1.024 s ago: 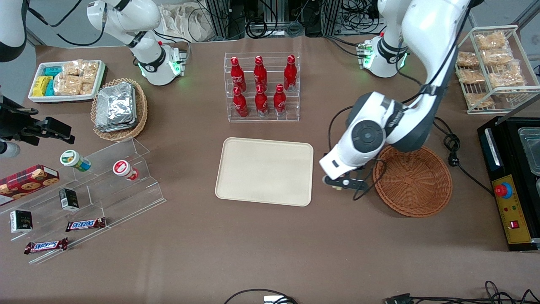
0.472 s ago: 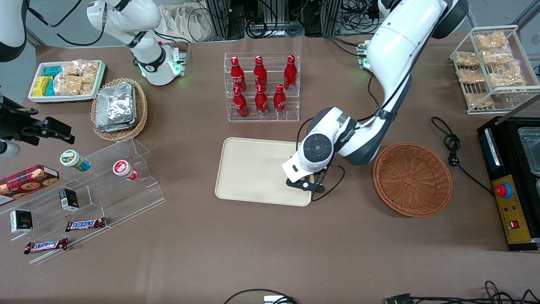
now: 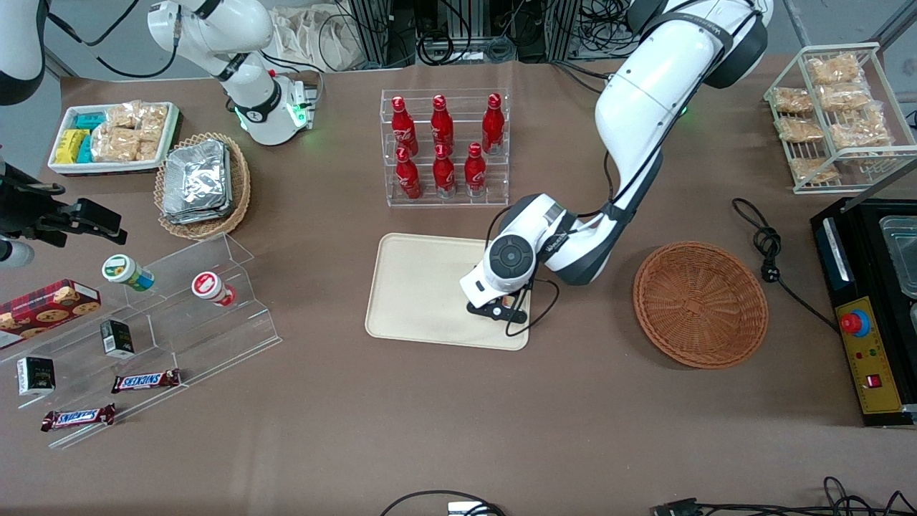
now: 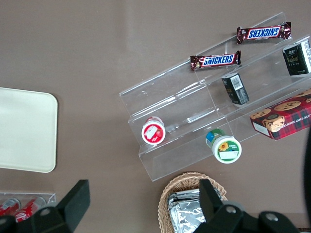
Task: Place sandwich from basket to tray
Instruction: 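Lower the sandwich onto the tray and open the left gripper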
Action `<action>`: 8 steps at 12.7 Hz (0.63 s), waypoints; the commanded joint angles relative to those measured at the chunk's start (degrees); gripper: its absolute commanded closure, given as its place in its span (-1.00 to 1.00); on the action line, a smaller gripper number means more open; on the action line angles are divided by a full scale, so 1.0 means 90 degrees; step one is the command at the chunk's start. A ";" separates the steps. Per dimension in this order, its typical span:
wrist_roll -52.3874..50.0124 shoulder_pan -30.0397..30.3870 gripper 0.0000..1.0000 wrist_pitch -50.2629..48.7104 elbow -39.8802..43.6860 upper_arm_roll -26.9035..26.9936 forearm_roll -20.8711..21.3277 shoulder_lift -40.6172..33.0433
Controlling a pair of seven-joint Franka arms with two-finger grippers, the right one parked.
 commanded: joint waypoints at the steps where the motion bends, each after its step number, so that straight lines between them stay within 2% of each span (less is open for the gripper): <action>1: 0.0144 -0.0064 -0.98 -0.0019 0.0220 0.0051 0.0068 0.0120; 4: 0.0056 -0.0015 -1.00 -0.0038 0.0259 0.0061 0.0058 0.0013; 8: 0.0153 0.0005 -1.00 -0.0563 0.0366 0.0304 0.0068 -0.0825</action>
